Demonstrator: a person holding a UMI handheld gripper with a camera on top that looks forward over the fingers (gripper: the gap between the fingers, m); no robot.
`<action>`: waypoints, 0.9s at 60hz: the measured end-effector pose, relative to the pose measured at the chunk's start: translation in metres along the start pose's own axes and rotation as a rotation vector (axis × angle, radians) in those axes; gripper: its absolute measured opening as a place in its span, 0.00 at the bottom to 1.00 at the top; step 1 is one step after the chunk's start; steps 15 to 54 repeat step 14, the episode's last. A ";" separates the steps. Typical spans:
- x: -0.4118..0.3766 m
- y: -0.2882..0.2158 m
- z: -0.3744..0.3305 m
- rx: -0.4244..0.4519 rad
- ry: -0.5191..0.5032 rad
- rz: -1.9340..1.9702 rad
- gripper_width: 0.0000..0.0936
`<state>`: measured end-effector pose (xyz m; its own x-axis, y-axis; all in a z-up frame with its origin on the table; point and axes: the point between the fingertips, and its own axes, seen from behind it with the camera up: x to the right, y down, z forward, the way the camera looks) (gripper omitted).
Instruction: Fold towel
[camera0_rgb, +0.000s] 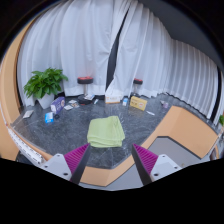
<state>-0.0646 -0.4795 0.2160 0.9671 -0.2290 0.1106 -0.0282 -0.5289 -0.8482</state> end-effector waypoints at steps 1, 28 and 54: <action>-0.001 0.001 -0.005 0.001 0.000 -0.002 0.91; 0.002 0.005 -0.046 0.034 0.026 0.027 0.91; 0.002 0.005 -0.046 0.034 0.026 0.027 0.91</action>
